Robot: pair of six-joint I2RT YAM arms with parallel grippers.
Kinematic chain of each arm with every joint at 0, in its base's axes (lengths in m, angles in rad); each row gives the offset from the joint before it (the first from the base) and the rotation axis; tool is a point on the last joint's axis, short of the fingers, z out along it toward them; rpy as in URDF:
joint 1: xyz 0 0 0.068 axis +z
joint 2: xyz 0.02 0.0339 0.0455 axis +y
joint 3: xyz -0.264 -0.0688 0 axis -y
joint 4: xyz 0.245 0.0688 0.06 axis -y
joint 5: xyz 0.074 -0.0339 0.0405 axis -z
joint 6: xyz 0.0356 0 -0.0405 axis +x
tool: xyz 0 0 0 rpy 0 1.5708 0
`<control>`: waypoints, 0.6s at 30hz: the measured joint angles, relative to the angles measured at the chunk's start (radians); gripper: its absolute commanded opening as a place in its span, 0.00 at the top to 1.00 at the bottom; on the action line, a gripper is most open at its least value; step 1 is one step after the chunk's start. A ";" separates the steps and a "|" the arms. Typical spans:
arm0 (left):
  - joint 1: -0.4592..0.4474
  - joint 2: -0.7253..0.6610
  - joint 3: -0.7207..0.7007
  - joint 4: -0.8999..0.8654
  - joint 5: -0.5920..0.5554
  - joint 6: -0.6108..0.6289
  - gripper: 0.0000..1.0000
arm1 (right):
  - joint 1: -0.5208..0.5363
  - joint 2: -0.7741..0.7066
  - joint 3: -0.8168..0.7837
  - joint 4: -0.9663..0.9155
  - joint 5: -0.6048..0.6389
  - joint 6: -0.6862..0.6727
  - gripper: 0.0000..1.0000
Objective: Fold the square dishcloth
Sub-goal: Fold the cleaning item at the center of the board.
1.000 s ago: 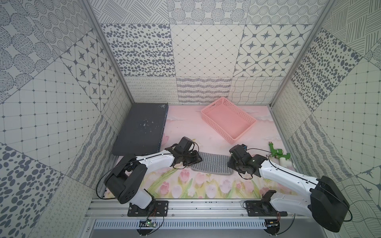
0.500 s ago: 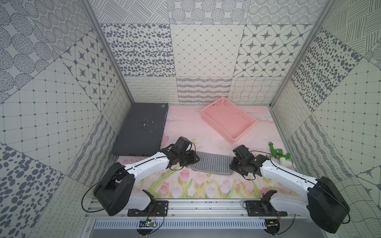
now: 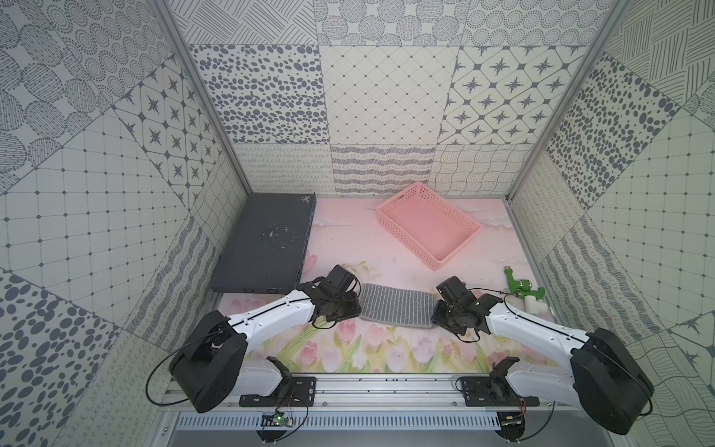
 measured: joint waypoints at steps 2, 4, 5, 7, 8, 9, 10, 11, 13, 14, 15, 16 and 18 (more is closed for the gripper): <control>0.000 0.015 -0.006 -0.002 -0.007 0.002 0.67 | 0.000 0.008 -0.001 0.020 -0.006 0.001 0.65; -0.002 0.033 -0.011 -0.002 -0.014 0.003 0.69 | 0.000 0.016 -0.001 0.038 -0.011 0.001 0.70; -0.003 0.041 -0.013 -0.001 -0.016 0.003 0.70 | 0.000 0.018 -0.001 0.045 -0.013 0.003 0.72; -0.004 0.052 -0.018 0.002 -0.021 0.003 0.73 | 0.000 0.023 -0.003 0.055 -0.014 0.006 0.75; -0.005 0.056 -0.020 0.003 -0.021 0.003 0.75 | 0.000 0.023 -0.003 0.056 -0.013 0.006 0.77; -0.005 0.060 -0.023 0.006 -0.022 0.003 0.77 | 0.000 0.023 -0.005 0.058 -0.013 0.007 0.79; -0.005 0.063 -0.025 0.010 -0.023 0.003 0.78 | 0.000 0.023 -0.006 0.059 -0.013 0.007 0.81; -0.005 0.065 -0.026 0.012 -0.022 0.003 0.79 | 0.000 0.022 -0.007 0.060 -0.012 0.005 0.83; -0.005 0.071 -0.026 0.026 -0.018 0.002 0.82 | 0.000 0.022 -0.008 0.060 -0.010 0.000 0.87; -0.005 0.075 -0.027 0.035 -0.014 0.001 0.82 | 0.000 0.022 -0.007 0.060 -0.009 -0.006 0.89; -0.005 0.078 -0.028 0.045 -0.009 0.000 0.83 | 0.000 0.022 -0.007 0.059 -0.009 -0.011 0.91; -0.005 0.081 -0.030 0.056 -0.003 -0.001 0.84 | 0.000 0.022 -0.006 0.058 -0.008 -0.019 0.93; -0.005 0.087 -0.036 0.084 0.006 -0.008 0.86 | 0.006 0.023 0.006 0.042 -0.004 -0.035 0.95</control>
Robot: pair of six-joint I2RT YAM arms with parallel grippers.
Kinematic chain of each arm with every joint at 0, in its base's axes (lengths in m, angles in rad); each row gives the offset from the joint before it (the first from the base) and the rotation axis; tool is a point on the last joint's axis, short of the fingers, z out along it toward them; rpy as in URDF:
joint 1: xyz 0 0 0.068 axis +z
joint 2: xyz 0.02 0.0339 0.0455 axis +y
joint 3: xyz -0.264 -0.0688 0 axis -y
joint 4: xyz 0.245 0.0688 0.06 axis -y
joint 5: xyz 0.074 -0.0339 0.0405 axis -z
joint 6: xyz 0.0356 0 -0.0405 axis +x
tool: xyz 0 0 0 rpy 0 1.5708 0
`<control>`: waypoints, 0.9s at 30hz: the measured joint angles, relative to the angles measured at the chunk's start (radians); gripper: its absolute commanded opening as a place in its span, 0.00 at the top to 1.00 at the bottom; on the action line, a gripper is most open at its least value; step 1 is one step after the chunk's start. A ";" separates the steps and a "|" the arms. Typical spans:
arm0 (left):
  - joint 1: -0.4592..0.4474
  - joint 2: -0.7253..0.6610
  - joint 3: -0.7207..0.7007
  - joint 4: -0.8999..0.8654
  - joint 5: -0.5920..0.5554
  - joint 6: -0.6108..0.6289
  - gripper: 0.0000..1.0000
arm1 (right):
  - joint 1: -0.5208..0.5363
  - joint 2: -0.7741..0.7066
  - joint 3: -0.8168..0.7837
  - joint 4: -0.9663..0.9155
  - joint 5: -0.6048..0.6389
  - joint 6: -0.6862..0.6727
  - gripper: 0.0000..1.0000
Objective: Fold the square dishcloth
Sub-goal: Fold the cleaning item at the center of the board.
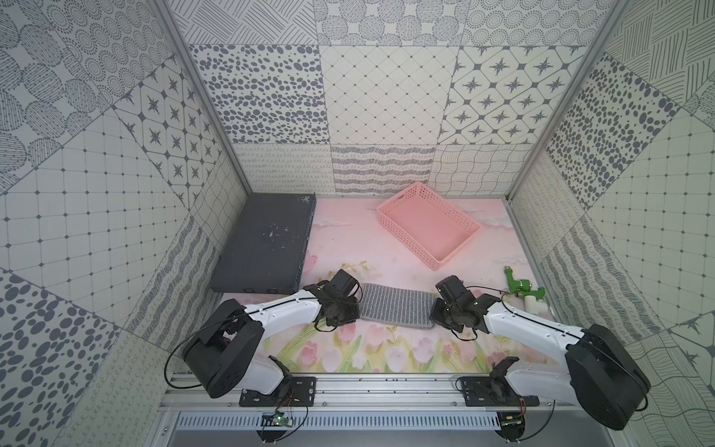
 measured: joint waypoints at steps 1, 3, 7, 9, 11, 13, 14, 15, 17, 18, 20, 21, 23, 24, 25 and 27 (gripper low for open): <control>0.000 0.002 -0.004 0.015 0.008 -0.002 0.88 | 0.005 0.003 0.014 -0.013 0.007 -0.010 0.96; 0.000 0.006 -0.011 0.042 0.020 -0.010 0.90 | 0.024 0.016 0.055 -0.043 0.027 -0.026 0.97; 0.000 0.009 -0.025 0.087 0.040 -0.022 0.93 | 0.089 0.052 0.172 -0.121 0.097 -0.051 0.97; 0.000 0.009 -0.031 0.100 0.045 -0.029 0.94 | 0.127 0.077 0.242 -0.167 0.137 -0.061 0.97; 0.000 0.008 -0.035 0.107 0.046 -0.034 0.94 | 0.163 0.110 0.314 -0.220 0.177 -0.070 0.97; 0.000 0.004 -0.038 0.108 0.046 -0.037 0.93 | 0.194 0.143 0.382 -0.276 0.217 -0.077 0.97; 0.000 0.000 -0.039 0.103 0.045 -0.038 0.91 | 0.210 0.159 0.414 -0.305 0.235 -0.079 0.97; 0.000 -0.007 -0.040 0.096 0.040 -0.037 0.89 | 0.225 0.174 0.443 -0.332 0.251 -0.081 0.97; 0.000 -0.025 -0.043 0.077 0.029 -0.037 0.85 | 0.252 0.198 0.495 -0.385 0.277 -0.089 0.97; 0.000 -0.035 -0.044 0.067 0.023 -0.038 0.83 | 0.264 0.208 0.521 -0.408 0.287 -0.095 0.97; 0.000 -0.059 -0.045 0.050 0.018 -0.041 0.82 | 0.290 0.232 0.575 -0.447 0.306 -0.106 0.97; 0.000 -0.069 -0.045 0.044 0.018 -0.041 0.82 | 0.303 0.243 0.602 -0.462 0.312 -0.111 0.97; 0.000 -0.093 -0.045 0.035 0.019 -0.045 0.81 | 0.330 0.269 0.651 -0.488 0.325 -0.122 0.97; 0.000 -0.102 -0.046 0.033 0.020 -0.047 0.81 | 0.340 0.280 0.669 -0.496 0.329 -0.127 0.97; 0.000 -0.109 -0.047 0.032 0.022 -0.051 0.81 | 0.349 0.291 0.684 -0.503 0.332 -0.130 0.97; 0.002 -0.125 -0.048 0.024 0.023 -0.061 0.80 | 0.364 0.311 0.705 -0.516 0.333 -0.135 0.97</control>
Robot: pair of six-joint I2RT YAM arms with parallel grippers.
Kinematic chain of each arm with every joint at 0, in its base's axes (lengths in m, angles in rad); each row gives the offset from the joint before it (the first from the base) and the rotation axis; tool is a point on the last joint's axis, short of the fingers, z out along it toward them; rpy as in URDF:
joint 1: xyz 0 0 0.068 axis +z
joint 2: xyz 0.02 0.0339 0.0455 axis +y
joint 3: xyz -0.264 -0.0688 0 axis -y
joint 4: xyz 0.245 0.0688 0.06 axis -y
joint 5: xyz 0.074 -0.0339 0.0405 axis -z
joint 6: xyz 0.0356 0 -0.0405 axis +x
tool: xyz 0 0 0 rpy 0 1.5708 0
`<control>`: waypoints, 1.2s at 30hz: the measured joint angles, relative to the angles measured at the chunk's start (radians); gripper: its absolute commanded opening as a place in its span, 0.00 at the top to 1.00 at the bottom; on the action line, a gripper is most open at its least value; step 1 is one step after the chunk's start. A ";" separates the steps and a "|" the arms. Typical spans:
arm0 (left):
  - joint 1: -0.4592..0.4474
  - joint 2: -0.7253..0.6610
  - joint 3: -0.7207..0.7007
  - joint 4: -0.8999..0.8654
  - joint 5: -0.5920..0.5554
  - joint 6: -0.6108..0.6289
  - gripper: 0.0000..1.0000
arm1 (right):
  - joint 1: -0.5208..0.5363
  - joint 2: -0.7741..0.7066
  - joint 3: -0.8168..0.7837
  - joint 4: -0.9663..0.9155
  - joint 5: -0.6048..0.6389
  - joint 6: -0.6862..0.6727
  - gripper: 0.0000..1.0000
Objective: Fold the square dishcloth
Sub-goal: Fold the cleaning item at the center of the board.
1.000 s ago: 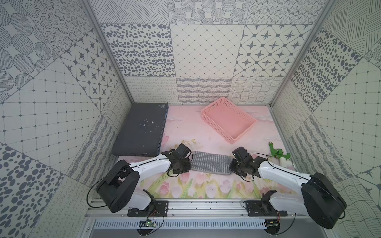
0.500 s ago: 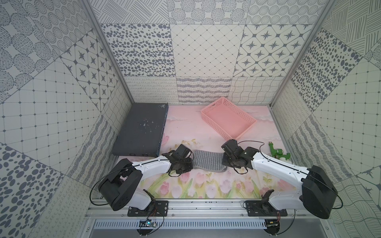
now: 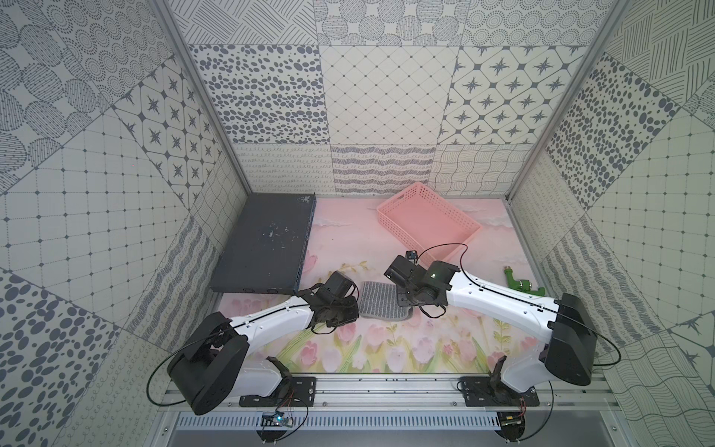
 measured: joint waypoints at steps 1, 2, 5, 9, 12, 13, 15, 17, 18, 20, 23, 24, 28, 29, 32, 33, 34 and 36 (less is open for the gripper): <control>0.002 -0.006 -0.001 -0.002 0.001 -0.003 0.79 | 0.006 0.009 0.008 -0.005 0.000 -0.002 0.96; 0.006 -0.011 -0.003 -0.003 0.003 -0.007 0.78 | 0.013 0.018 0.018 -0.011 0.000 -0.005 0.96; 0.021 -0.014 -0.018 0.003 0.014 -0.023 0.78 | 0.031 0.047 0.050 -0.026 -0.001 -0.011 0.95; 0.042 0.008 -0.042 0.047 0.043 -0.044 0.80 | 0.055 0.105 0.112 -0.031 -0.003 -0.015 0.94; 0.051 0.040 -0.056 0.090 0.068 -0.061 0.82 | 0.069 0.158 0.156 -0.030 -0.010 -0.017 0.94; 0.052 0.053 -0.060 0.106 0.078 -0.066 0.82 | 0.071 0.175 0.167 -0.027 -0.014 -0.017 0.93; 0.055 0.072 -0.064 0.149 0.103 -0.078 0.84 | 0.075 0.209 0.188 -0.022 -0.021 -0.017 0.93; 0.057 0.087 -0.067 0.184 0.122 -0.085 0.86 | 0.076 0.240 0.201 -0.015 -0.031 -0.017 0.93; 0.057 0.093 -0.070 0.201 0.130 -0.087 0.87 | 0.076 0.253 0.208 -0.013 -0.035 -0.017 0.93; 0.057 0.101 -0.077 0.229 0.143 -0.094 0.87 | 0.076 0.274 0.219 -0.007 -0.043 -0.016 0.92; 0.057 0.102 -0.090 0.259 0.156 -0.105 0.88 | 0.076 0.299 0.234 0.013 -0.060 -0.012 0.92; 0.057 0.101 -0.095 0.269 0.159 -0.108 0.88 | 0.076 0.307 0.239 0.023 -0.068 -0.012 0.92; 0.057 0.098 -0.111 0.298 0.167 -0.116 0.88 | 0.076 0.320 0.244 0.059 -0.090 -0.004 0.91; 0.057 0.098 -0.113 0.303 0.169 -0.116 0.88 | 0.076 0.323 0.245 0.066 -0.094 -0.002 0.91; 0.057 0.097 -0.119 0.312 0.174 -0.119 0.88 | 0.075 0.335 0.245 0.087 -0.103 0.006 0.90; 0.057 0.097 -0.120 0.314 0.175 -0.120 0.89 | 0.074 0.338 0.245 0.094 -0.105 0.007 0.90; 0.057 0.097 -0.120 0.315 0.175 -0.120 0.89 | 0.074 0.343 0.245 0.102 -0.109 0.010 0.90; 0.057 0.097 -0.122 0.318 0.177 -0.122 0.89 | 0.072 0.353 0.245 0.115 -0.119 0.011 0.90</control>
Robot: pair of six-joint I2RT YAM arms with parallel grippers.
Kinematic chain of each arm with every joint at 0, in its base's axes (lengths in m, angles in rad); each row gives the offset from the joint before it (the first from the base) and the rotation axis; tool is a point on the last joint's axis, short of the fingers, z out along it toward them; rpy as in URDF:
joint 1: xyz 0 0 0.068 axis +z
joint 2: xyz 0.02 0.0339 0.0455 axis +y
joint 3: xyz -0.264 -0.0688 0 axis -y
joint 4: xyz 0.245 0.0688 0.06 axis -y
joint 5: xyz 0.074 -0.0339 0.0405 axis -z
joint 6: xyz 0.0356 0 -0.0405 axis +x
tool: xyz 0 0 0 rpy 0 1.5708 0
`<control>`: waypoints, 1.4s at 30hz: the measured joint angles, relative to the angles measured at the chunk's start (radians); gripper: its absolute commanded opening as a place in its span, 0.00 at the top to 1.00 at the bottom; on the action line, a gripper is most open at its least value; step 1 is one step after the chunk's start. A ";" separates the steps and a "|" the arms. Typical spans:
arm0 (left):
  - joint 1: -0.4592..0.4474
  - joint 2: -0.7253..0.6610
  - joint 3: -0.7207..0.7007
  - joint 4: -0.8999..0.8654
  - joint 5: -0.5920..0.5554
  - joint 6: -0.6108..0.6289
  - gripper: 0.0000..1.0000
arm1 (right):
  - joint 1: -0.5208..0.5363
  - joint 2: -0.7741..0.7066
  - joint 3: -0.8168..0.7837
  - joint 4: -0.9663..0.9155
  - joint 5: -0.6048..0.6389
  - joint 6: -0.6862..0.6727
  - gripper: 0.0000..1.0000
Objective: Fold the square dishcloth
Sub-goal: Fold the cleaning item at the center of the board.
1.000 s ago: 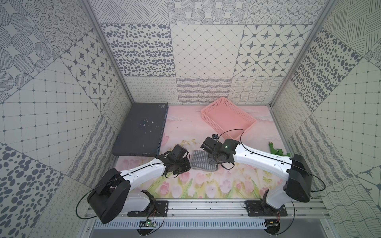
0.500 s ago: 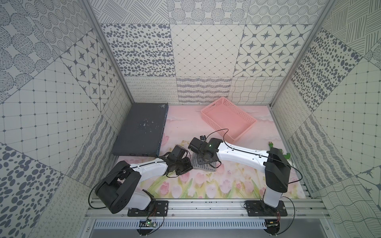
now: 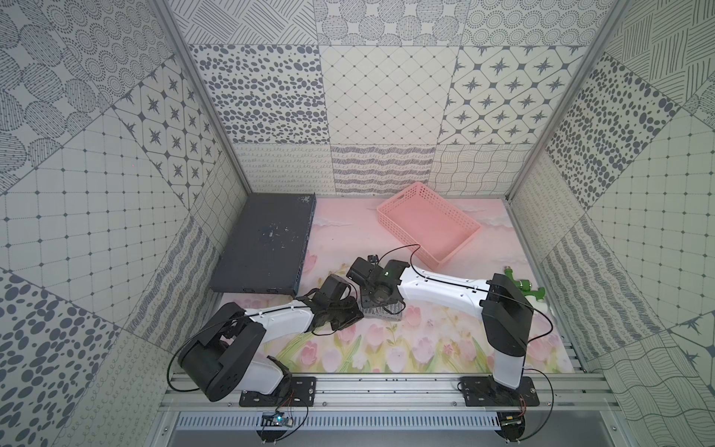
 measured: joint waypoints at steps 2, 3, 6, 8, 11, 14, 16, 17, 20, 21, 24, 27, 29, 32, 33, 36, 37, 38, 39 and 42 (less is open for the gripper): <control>0.000 0.000 -0.001 0.002 0.001 -0.001 0.88 | -0.003 0.010 0.000 0.012 -0.008 0.003 0.89; 0.000 0.000 -0.001 0.003 0.002 -0.002 0.89 | -0.003 0.016 0.000 0.018 -0.013 0.003 0.89; 0.000 0.000 -0.002 0.007 0.002 -0.002 0.89 | -0.007 0.029 0.000 0.037 -0.026 0.006 0.87; 0.000 0.000 -0.003 0.008 0.002 -0.002 0.89 | -0.010 0.035 0.000 0.048 -0.034 0.010 0.87; 0.000 0.000 -0.004 0.011 0.003 -0.003 0.89 | -0.014 0.039 0.000 0.064 -0.046 0.014 0.86; 0.000 0.000 -0.004 0.012 0.003 -0.006 0.89 | -0.016 0.046 0.000 0.081 -0.056 0.018 0.86; 0.000 0.000 -0.005 0.013 0.004 -0.008 0.89 | -0.019 0.054 0.001 0.091 -0.066 0.020 0.86; 0.000 0.000 -0.005 0.013 0.004 -0.008 0.89 | -0.020 0.058 0.001 0.096 -0.070 0.021 0.86; 0.000 0.002 -0.005 0.014 0.006 -0.009 0.89 | -0.024 0.071 0.001 0.111 -0.080 0.021 0.82; 0.000 0.002 -0.005 0.016 0.006 -0.009 0.89 | -0.025 0.077 0.001 0.116 -0.087 0.021 0.80; 0.000 0.002 -0.005 0.016 0.006 -0.009 0.88 | -0.025 0.084 0.000 0.128 -0.097 0.022 0.79; 0.000 0.004 -0.006 0.020 0.008 -0.009 0.88 | -0.026 0.084 0.000 0.142 -0.108 0.022 0.79; 0.000 0.005 -0.006 0.023 0.010 -0.010 0.88 | -0.027 0.084 0.000 0.148 -0.115 0.022 0.79; 0.000 0.005 -0.008 0.027 0.011 -0.012 0.88 | -0.033 0.084 0.000 0.163 -0.124 0.022 0.79; 0.000 0.005 -0.008 0.029 0.011 -0.012 0.87 | -0.035 0.083 -0.001 0.169 -0.129 0.022 0.79; 0.000 0.005 -0.009 0.032 0.013 -0.013 0.86 | -0.039 0.065 -0.015 0.186 -0.138 0.022 0.77; 0.000 0.004 -0.009 0.033 0.013 -0.016 0.85 | -0.040 0.051 -0.026 0.192 -0.141 0.021 0.75; 0.000 0.004 -0.009 0.033 0.013 -0.016 0.85 | -0.042 0.038 -0.035 0.195 -0.143 0.023 0.72; 0.000 0.004 -0.009 0.034 0.013 -0.016 0.85 | -0.043 0.022 -0.045 0.200 -0.147 0.023 0.71; 0.000 0.004 -0.009 0.035 0.013 -0.018 0.85 | -0.045 -0.020 -0.067 0.216 -0.156 0.027 0.69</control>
